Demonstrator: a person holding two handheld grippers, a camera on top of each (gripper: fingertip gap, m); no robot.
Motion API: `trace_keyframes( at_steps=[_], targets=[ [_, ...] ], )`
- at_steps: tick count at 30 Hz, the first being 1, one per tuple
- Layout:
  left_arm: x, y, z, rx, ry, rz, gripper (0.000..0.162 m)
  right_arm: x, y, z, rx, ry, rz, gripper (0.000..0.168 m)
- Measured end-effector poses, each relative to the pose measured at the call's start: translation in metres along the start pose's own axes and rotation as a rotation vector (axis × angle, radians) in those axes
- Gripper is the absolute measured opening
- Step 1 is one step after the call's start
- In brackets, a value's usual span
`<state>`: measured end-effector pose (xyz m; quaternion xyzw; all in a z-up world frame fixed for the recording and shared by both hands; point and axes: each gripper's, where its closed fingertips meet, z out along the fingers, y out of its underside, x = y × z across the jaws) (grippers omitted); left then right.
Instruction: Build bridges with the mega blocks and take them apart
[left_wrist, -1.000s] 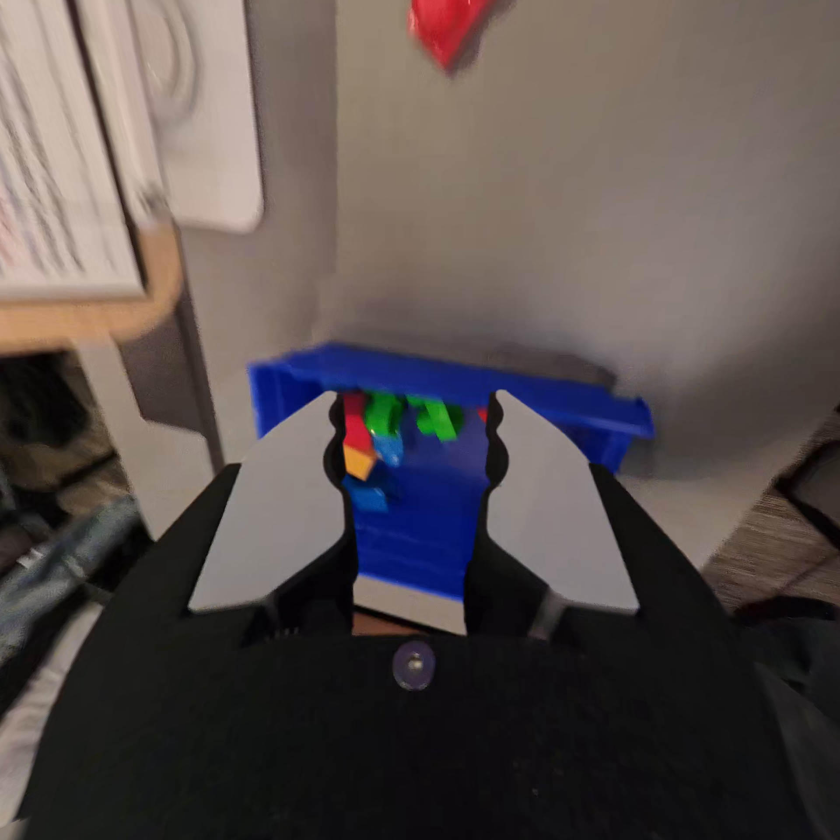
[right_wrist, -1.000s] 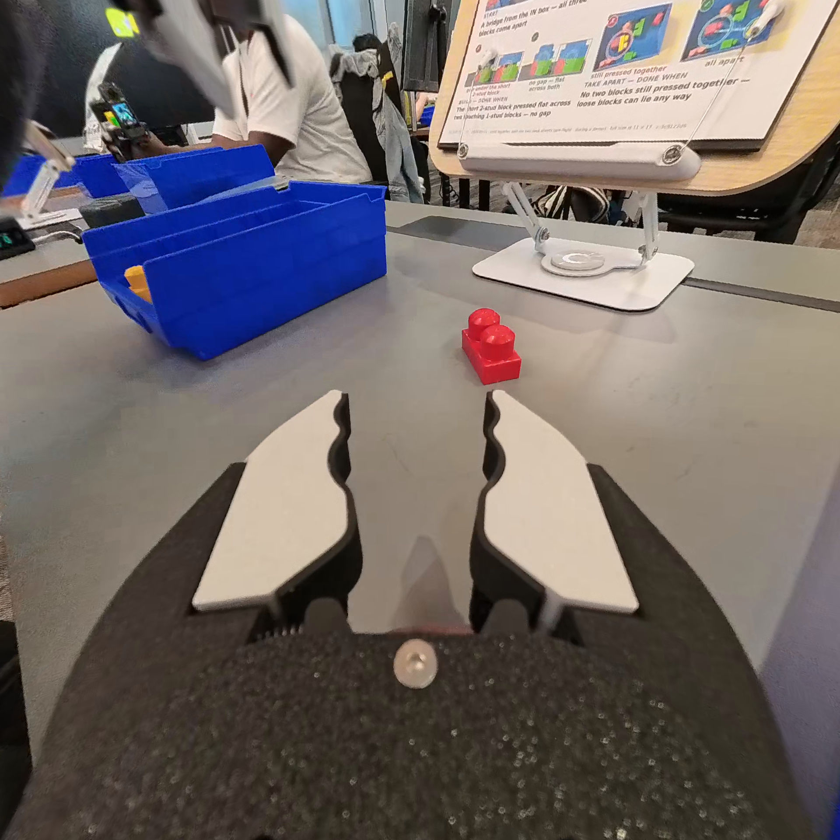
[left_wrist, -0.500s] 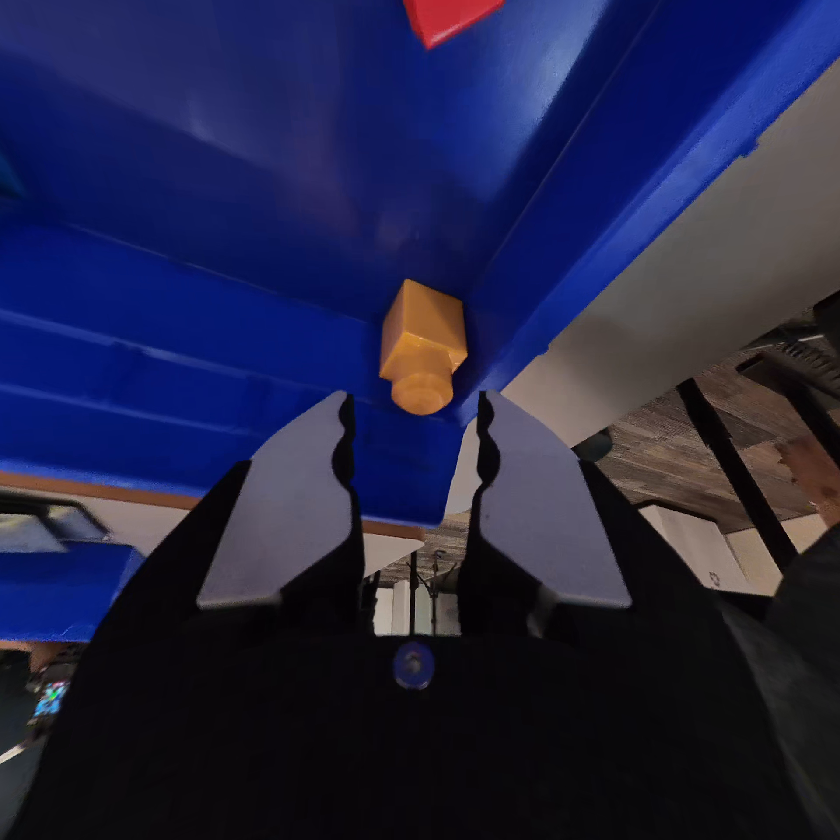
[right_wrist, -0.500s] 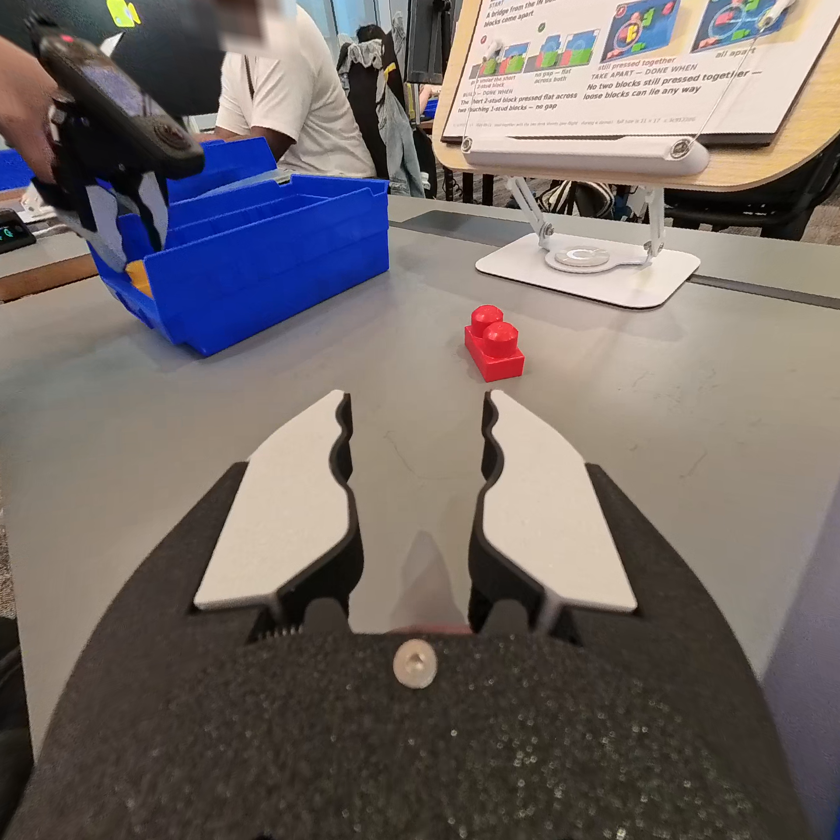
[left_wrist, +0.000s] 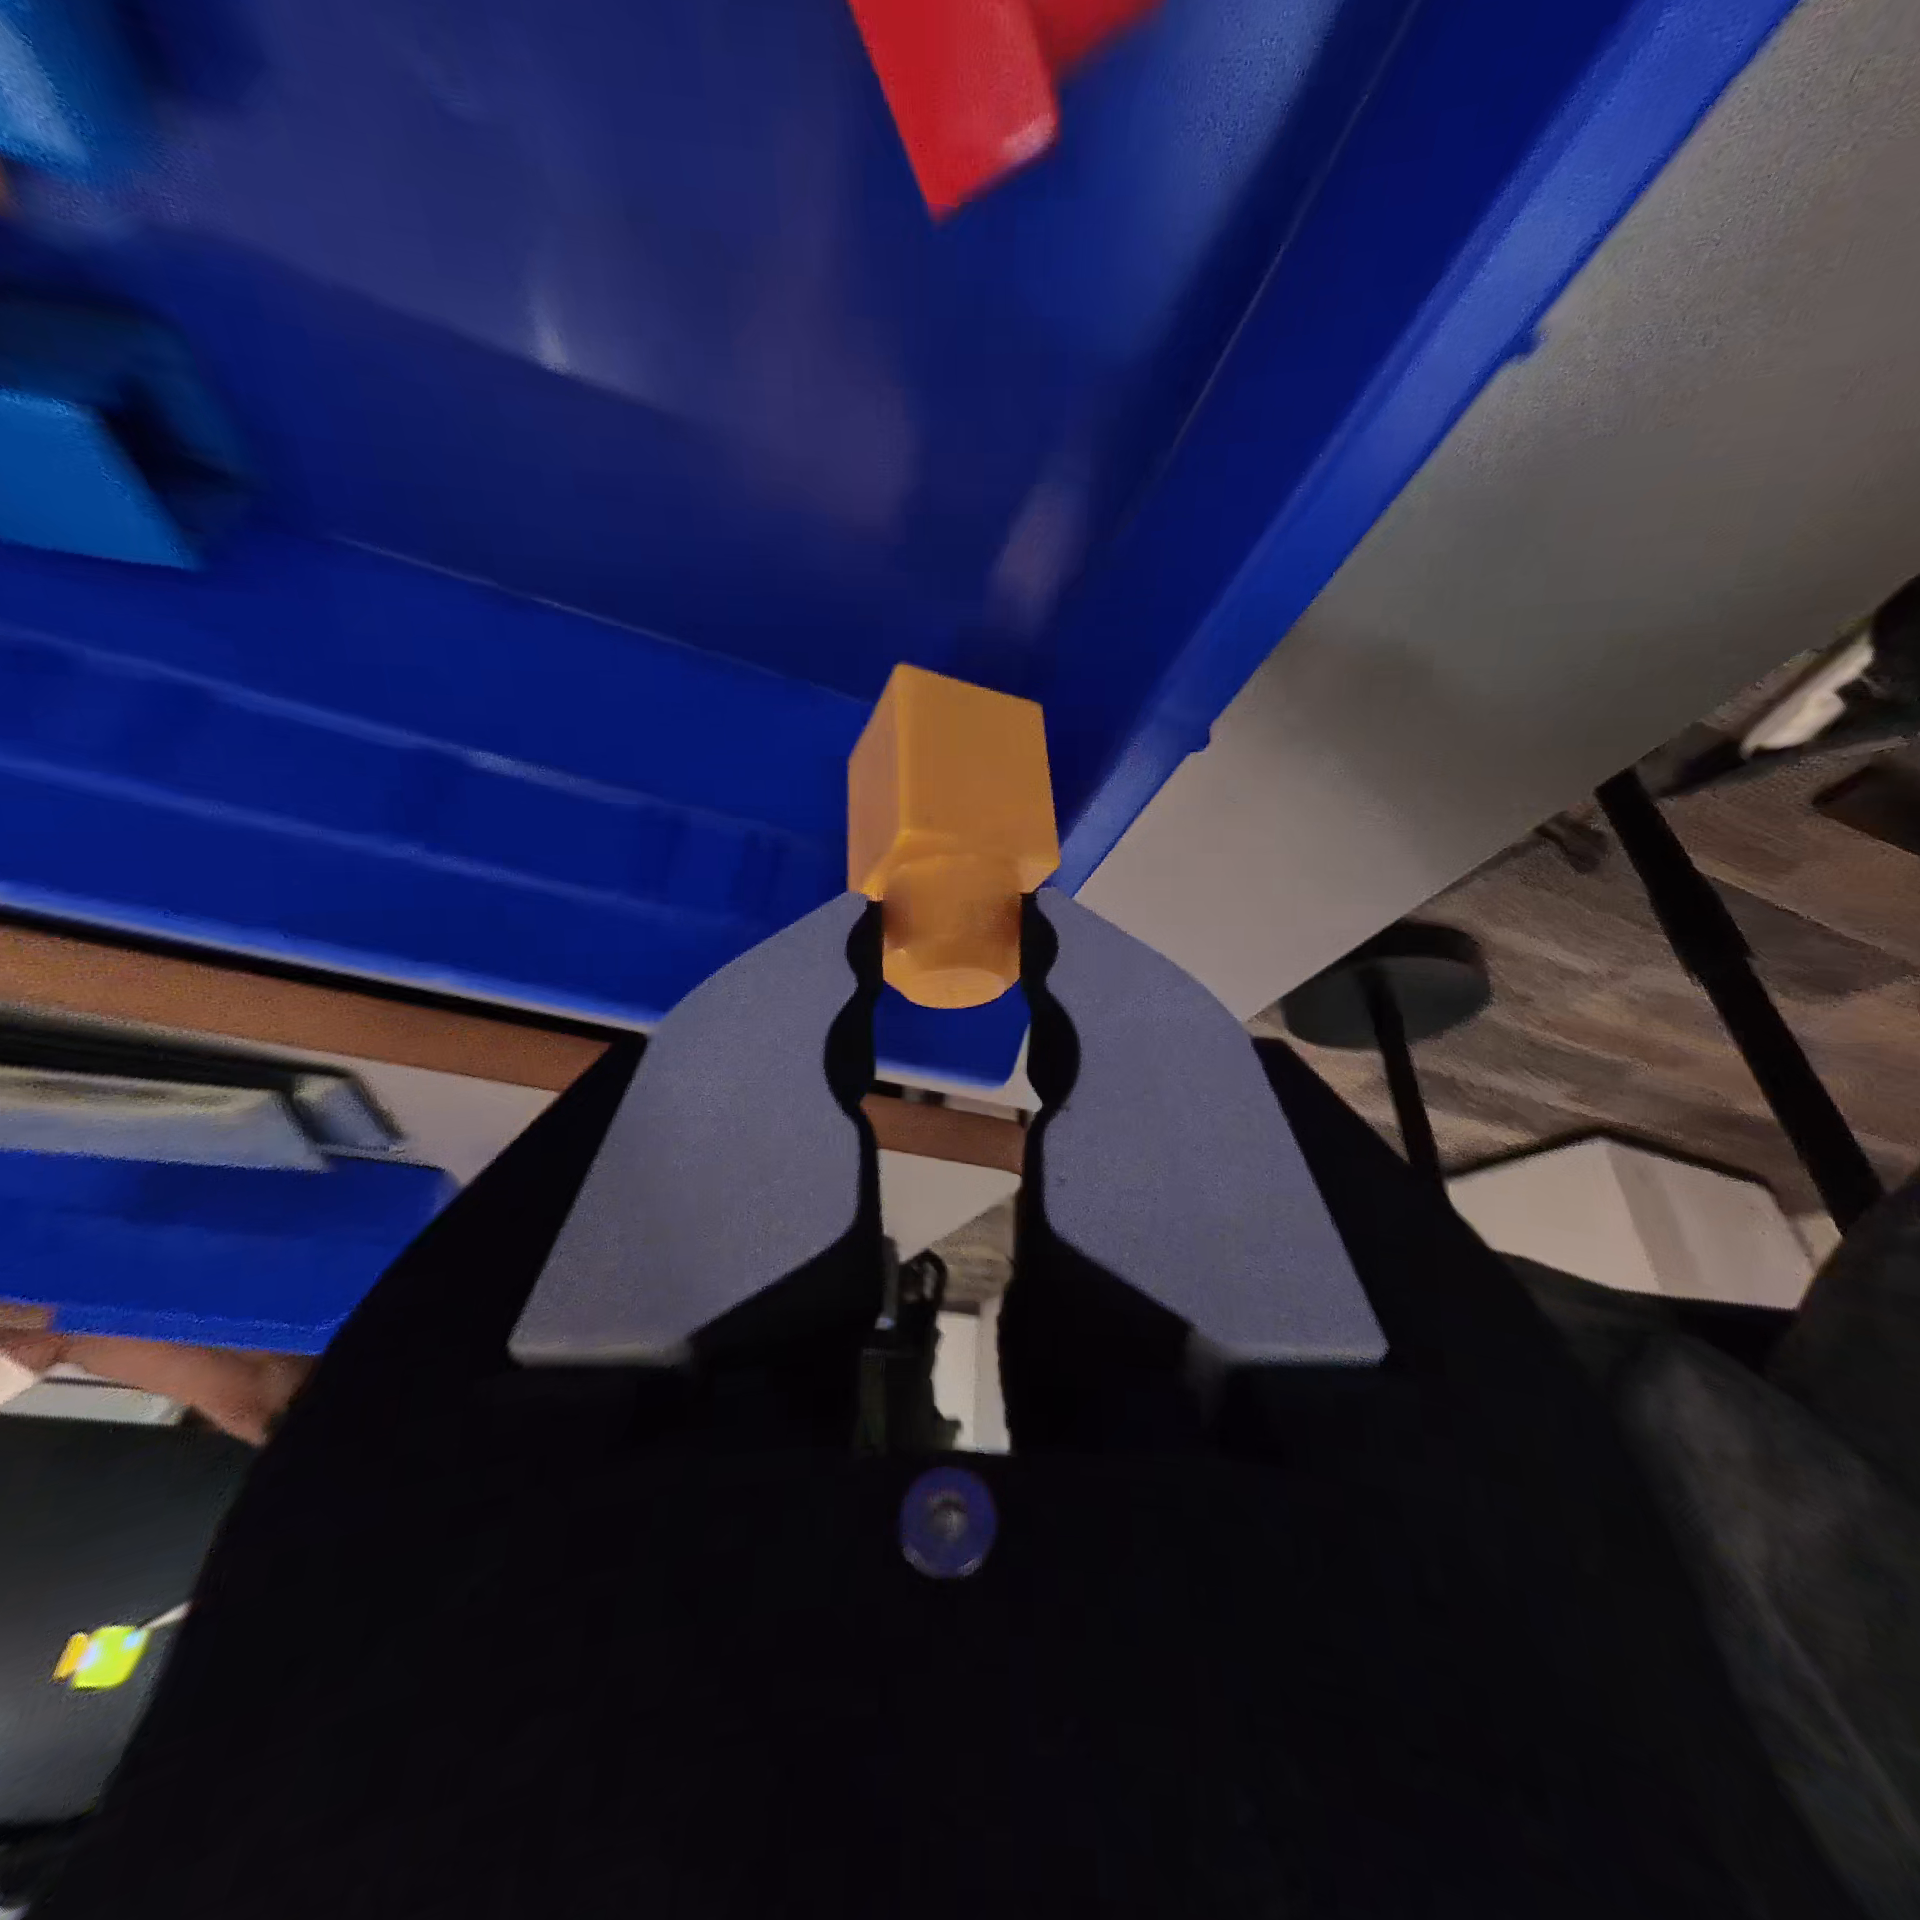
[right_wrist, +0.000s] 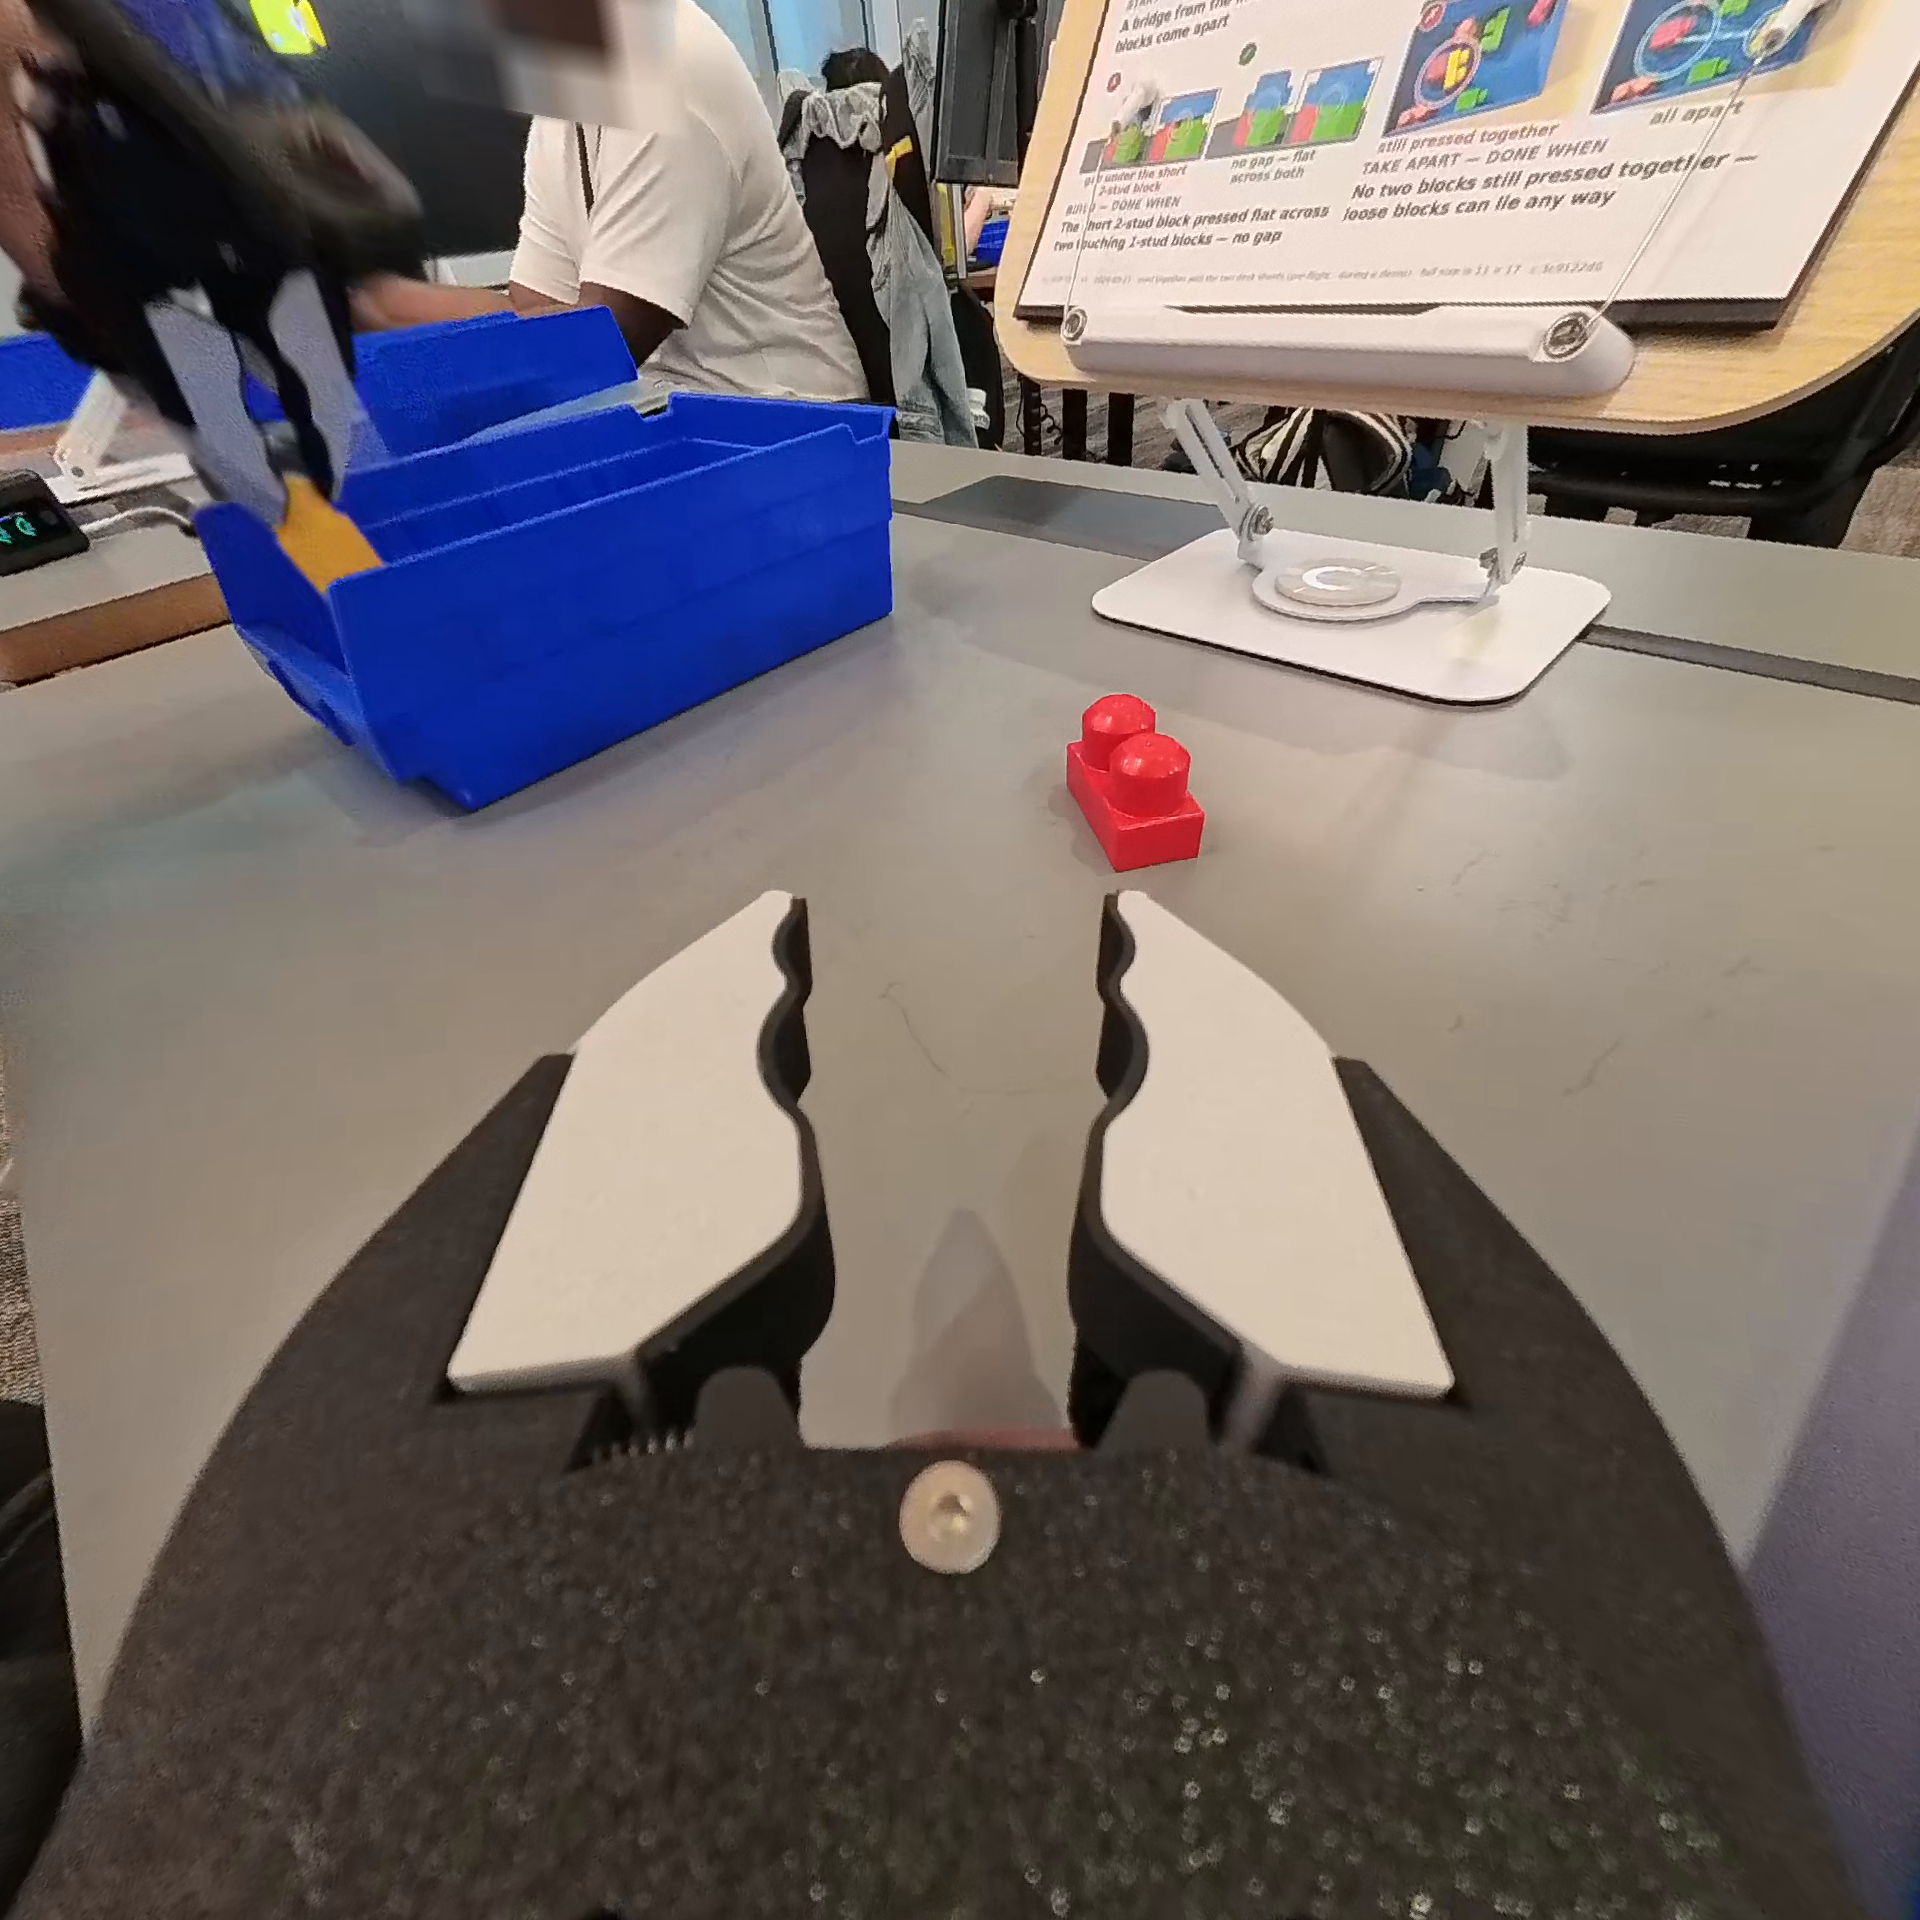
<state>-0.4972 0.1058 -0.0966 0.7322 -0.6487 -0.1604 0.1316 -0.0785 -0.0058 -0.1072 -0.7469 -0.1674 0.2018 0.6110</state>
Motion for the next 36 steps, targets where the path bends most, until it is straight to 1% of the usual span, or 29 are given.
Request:
trace_keyframes(
  at_steps=[3,6,8,9,11,13,15,17,19,22,27,32,34,36],
  targets=[
    [0.000,-0.027,-0.063,0.114,-0.070,0.051,0.025,0.000,0.000,0.000,-0.001,-0.001,-0.003,0.053],
    [0.012,-0.076,-0.123,0.226,-0.133,0.180,0.025,-0.001,0.001,0.000,-0.005,-0.003,-0.004,0.053],
    [0.023,-0.114,-0.148,0.271,-0.167,0.280,0.025,-0.001,0.001,0.001,-0.008,-0.005,-0.004,0.053],
    [0.027,-0.133,-0.153,0.271,-0.179,0.327,0.025,-0.001,0.001,0.001,-0.009,-0.005,-0.005,0.053],
    [0.033,-0.166,-0.148,0.224,-0.187,0.405,0.025,-0.001,0.001,0.001,-0.008,-0.006,-0.006,0.053],
    [0.031,-0.194,-0.131,0.157,-0.198,0.460,0.025,-0.002,0.001,0.001,-0.010,-0.007,-0.009,0.053],
    [0.029,-0.215,-0.109,0.086,-0.177,0.484,0.025,-0.002,0.002,0.001,-0.015,-0.010,-0.009,0.053],
    [0.031,-0.230,-0.087,0.019,-0.146,0.513,0.025,-0.002,0.002,0.001,-0.013,-0.011,-0.011,0.053],
    [0.036,-0.238,-0.070,-0.042,-0.127,0.544,0.025,-0.002,0.001,0.001,-0.008,-0.012,-0.013,0.053],
    [0.049,-0.240,-0.056,-0.147,-0.083,0.606,0.025,-0.003,0.001,0.001,-0.010,-0.015,-0.015,0.053],
    [0.064,-0.251,-0.057,-0.253,-0.030,0.739,0.025,-0.004,0.001,0.001,-0.009,-0.017,-0.021,0.053],
    [0.050,-0.279,-0.057,-0.249,-0.031,0.728,0.024,-0.004,0.001,0.000,-0.002,-0.017,-0.018,0.053],
    [0.046,-0.286,-0.058,-0.227,-0.025,0.710,0.029,-0.004,0.000,-0.001,0.006,-0.021,-0.014,0.054],
    [0.049,-0.290,-0.064,-0.170,0.007,0.691,0.035,-0.003,-0.001,-0.002,0.010,-0.021,-0.005,0.054]
  ],
)
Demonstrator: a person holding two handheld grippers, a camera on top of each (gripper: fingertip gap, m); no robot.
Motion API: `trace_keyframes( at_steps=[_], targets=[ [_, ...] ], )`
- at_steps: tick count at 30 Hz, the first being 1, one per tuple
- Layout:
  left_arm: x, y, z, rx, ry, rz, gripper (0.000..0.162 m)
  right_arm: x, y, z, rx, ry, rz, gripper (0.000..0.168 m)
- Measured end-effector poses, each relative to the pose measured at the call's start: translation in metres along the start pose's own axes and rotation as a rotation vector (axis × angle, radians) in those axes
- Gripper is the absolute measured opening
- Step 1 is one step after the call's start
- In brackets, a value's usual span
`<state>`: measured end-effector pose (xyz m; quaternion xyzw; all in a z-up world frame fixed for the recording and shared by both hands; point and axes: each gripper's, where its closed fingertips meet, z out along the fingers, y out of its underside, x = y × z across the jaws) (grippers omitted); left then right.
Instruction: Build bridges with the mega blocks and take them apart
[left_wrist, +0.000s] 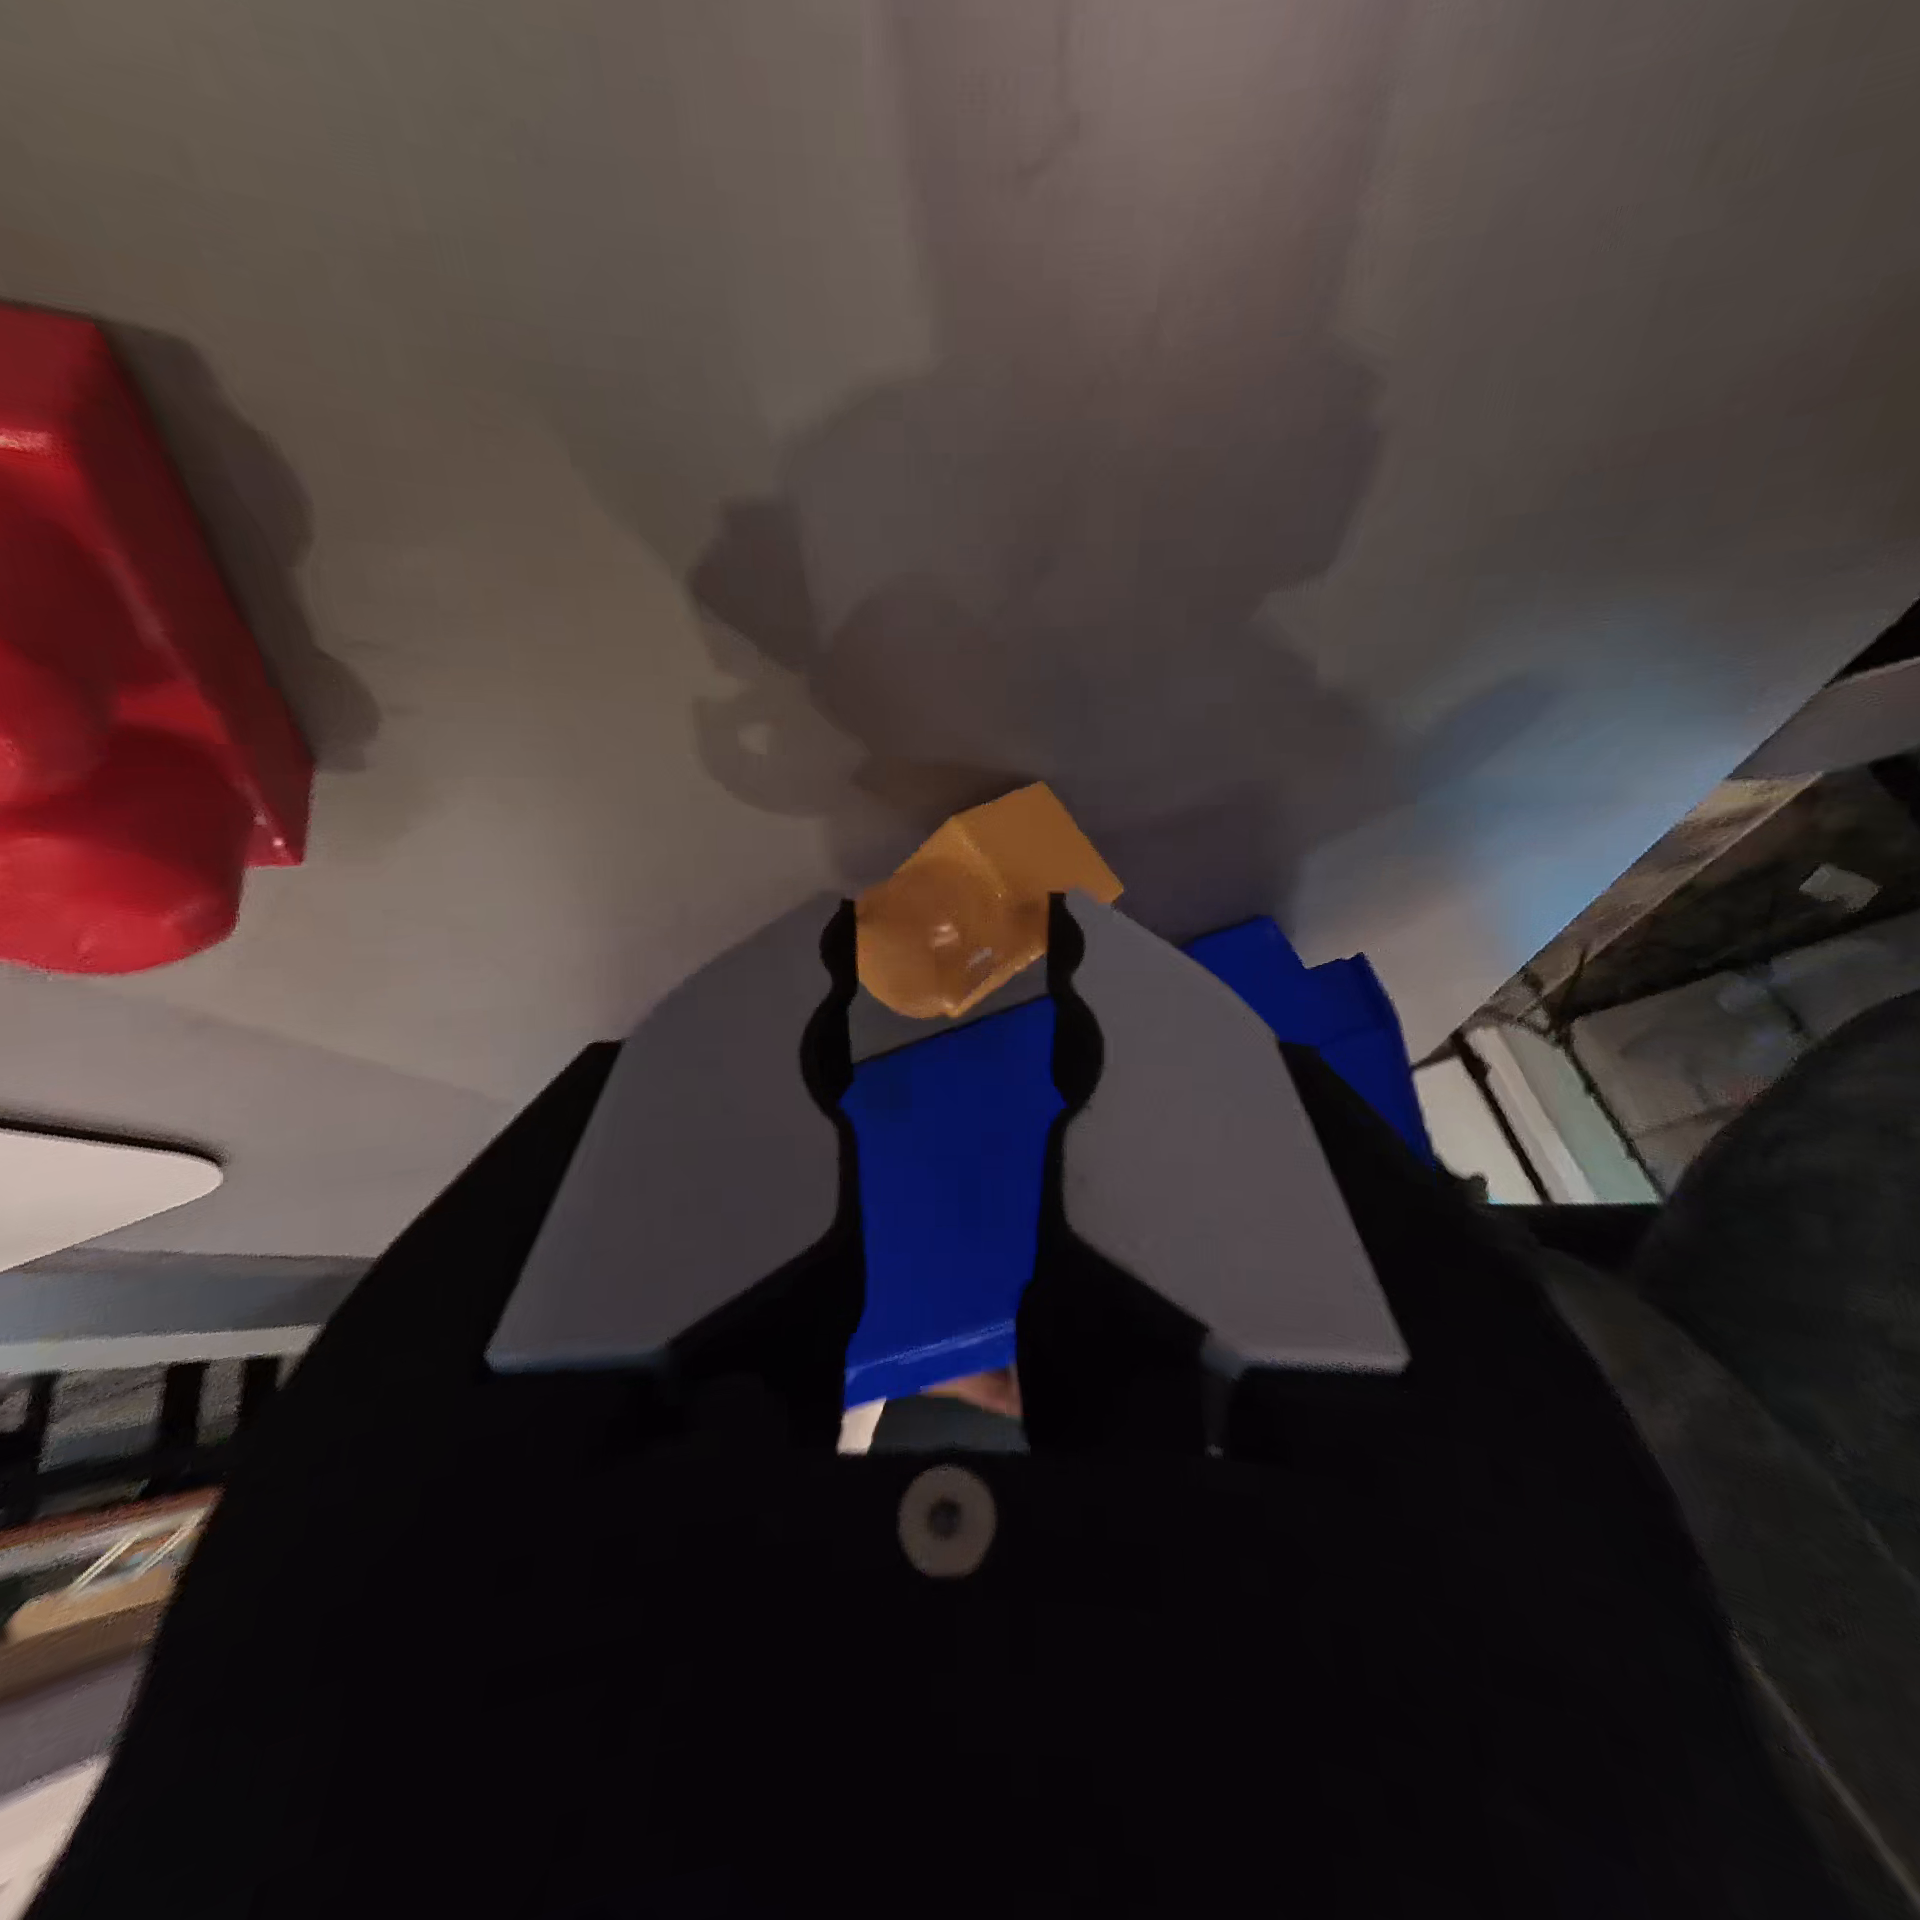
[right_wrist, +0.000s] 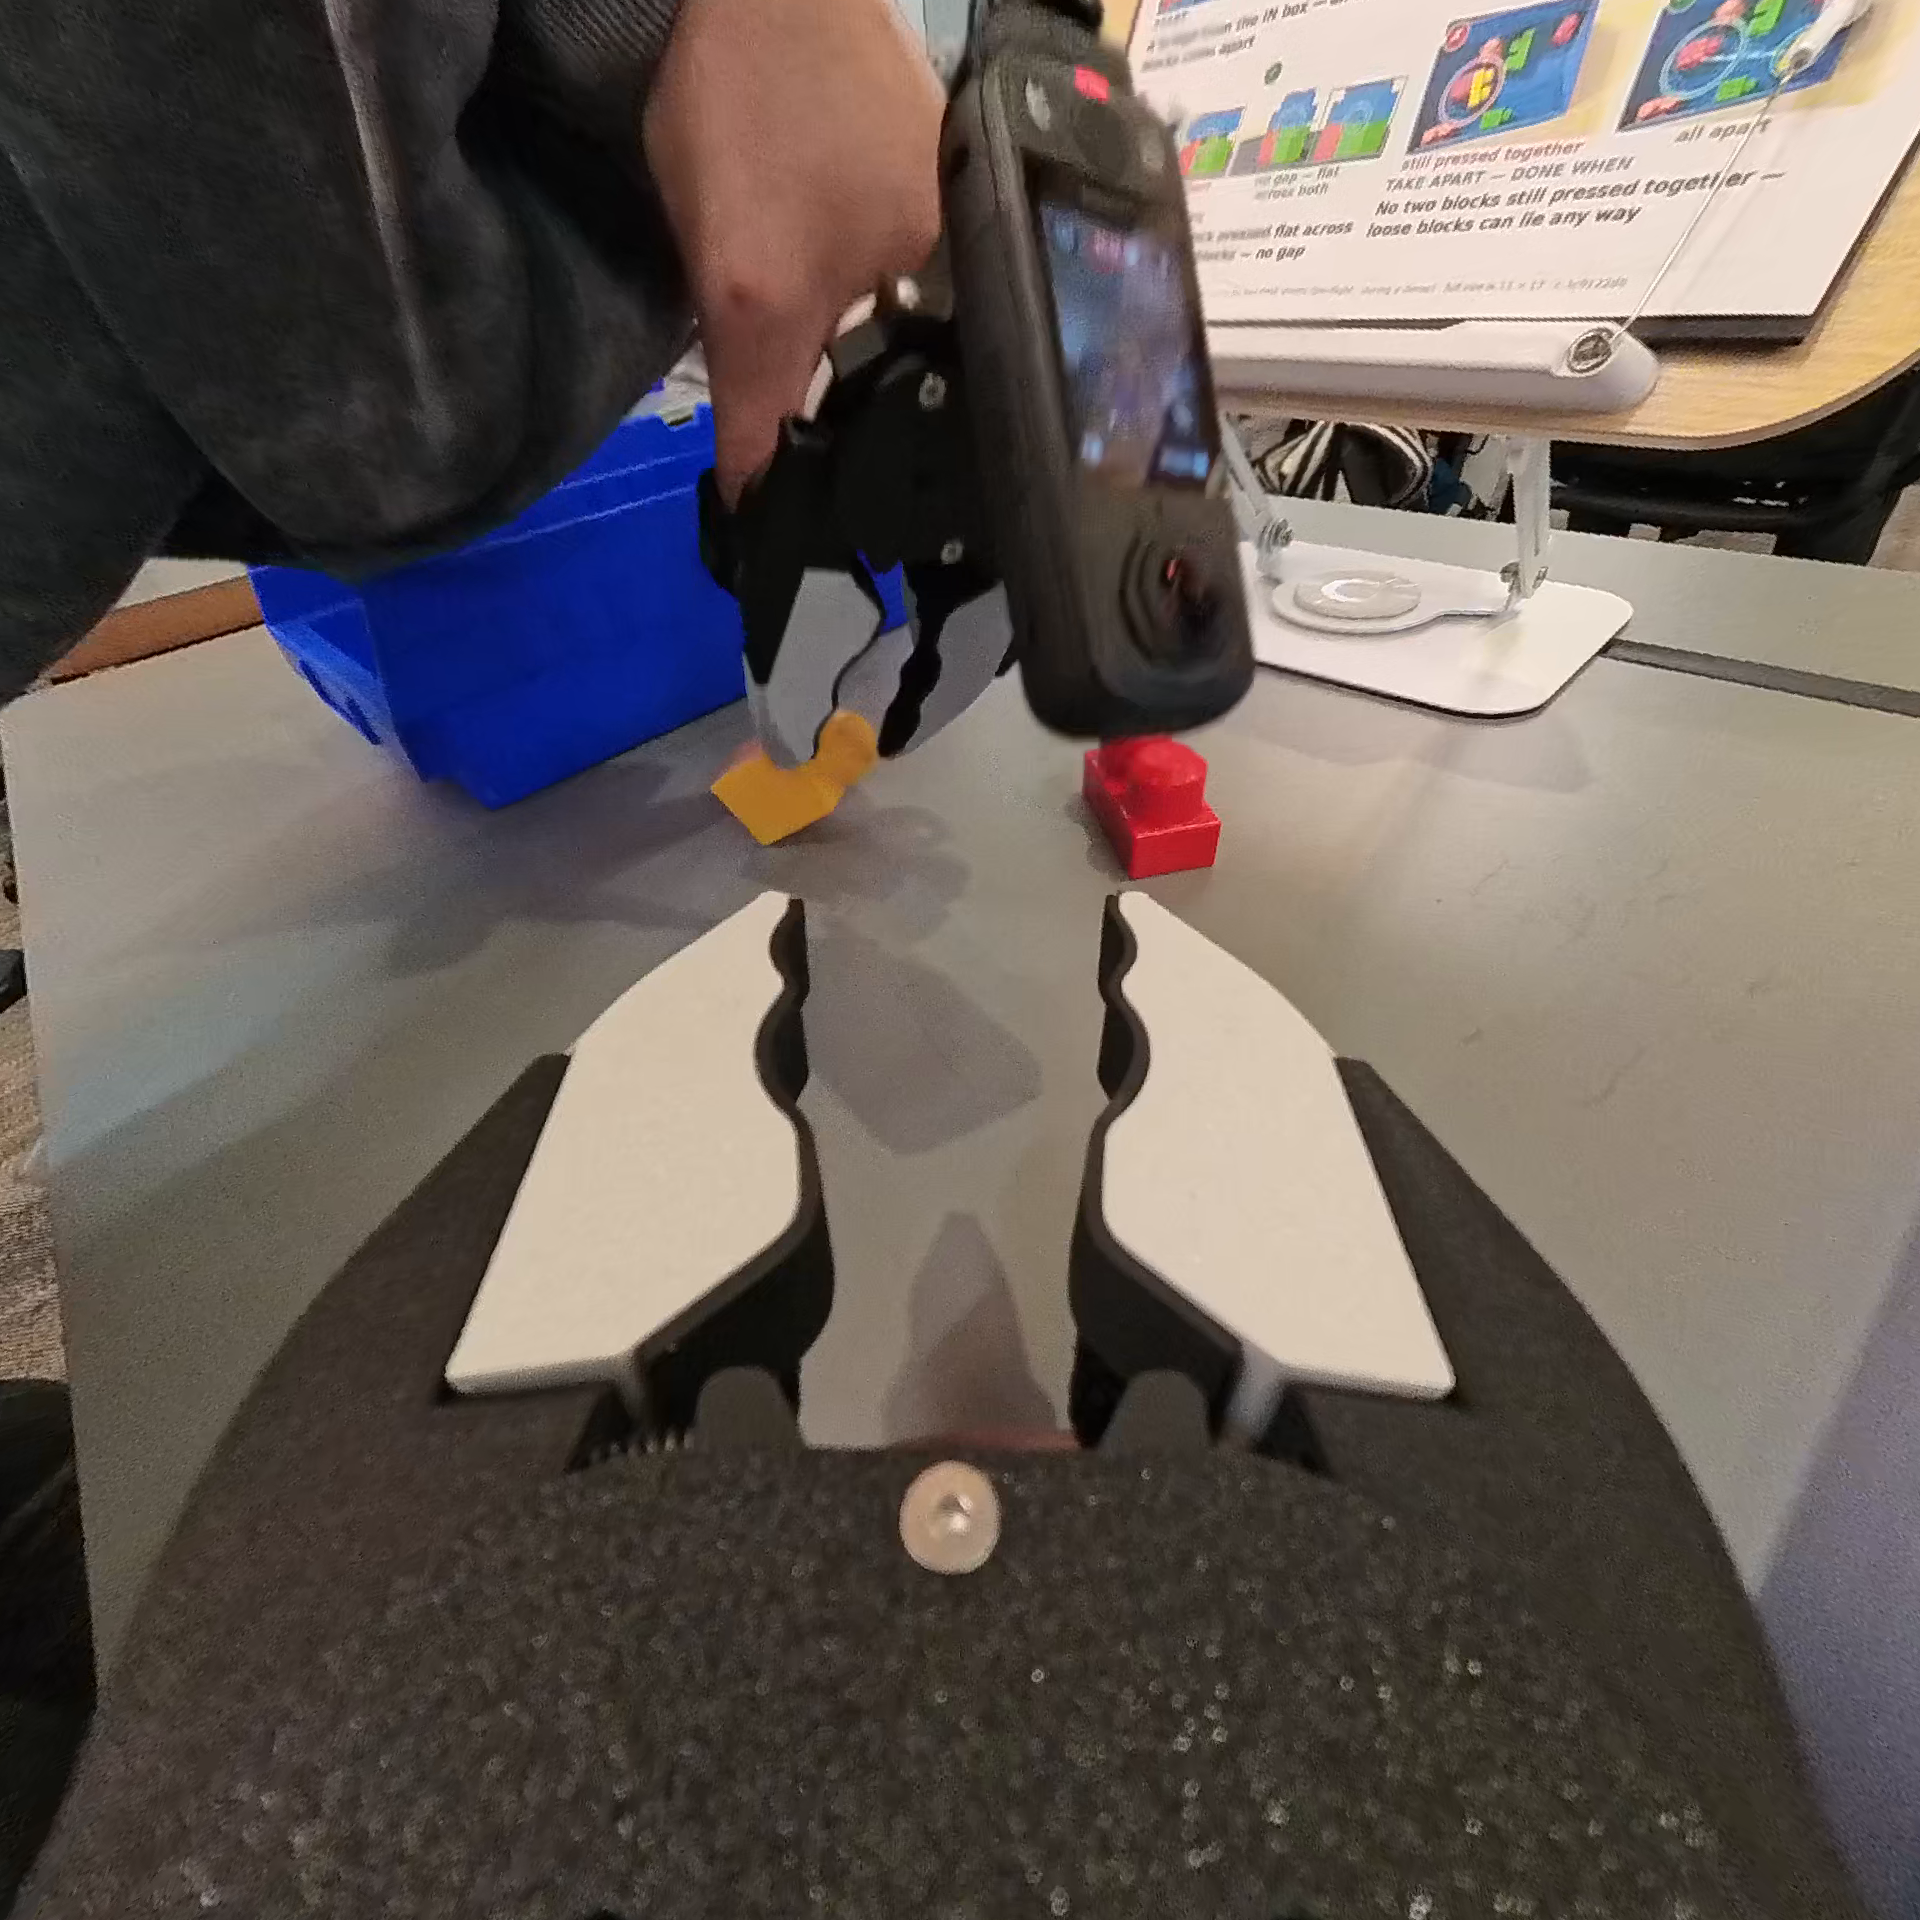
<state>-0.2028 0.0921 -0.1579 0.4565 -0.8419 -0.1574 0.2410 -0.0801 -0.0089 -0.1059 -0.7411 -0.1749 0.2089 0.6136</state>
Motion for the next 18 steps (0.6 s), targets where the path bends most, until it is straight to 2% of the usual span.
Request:
trace_keyframes(
  at_steps=[3,6,8,10,14,16,18],
  targets=[
    [0.004,0.000,-0.023,0.166,0.003,-0.064,0.043,0.000,0.000,0.000,0.000,-0.003,0.005,0.054],
    [0.005,0.020,-0.055,0.381,-0.058,-0.191,0.045,0.000,0.000,0.000,-0.001,-0.004,0.006,0.054],
    [0.000,0.051,-0.073,0.508,-0.160,-0.334,0.045,0.000,0.000,0.000,-0.001,-0.004,0.007,0.054],
    [-0.003,0.097,-0.083,0.604,-0.290,-0.516,0.048,0.000,0.000,0.000,-0.002,-0.006,0.008,0.054],
    [0.022,0.183,-0.068,0.761,-0.437,-0.836,0.051,0.000,0.000,0.000,-0.002,-0.010,0.015,0.054],
    [0.038,0.210,-0.049,0.848,-0.475,-0.968,0.050,-0.001,0.001,0.000,-0.006,-0.015,0.020,0.054],
    [0.052,0.222,-0.022,0.905,-0.485,-1.047,0.052,-0.001,0.001,0.000,-0.008,-0.017,0.022,0.054]
  ],
)
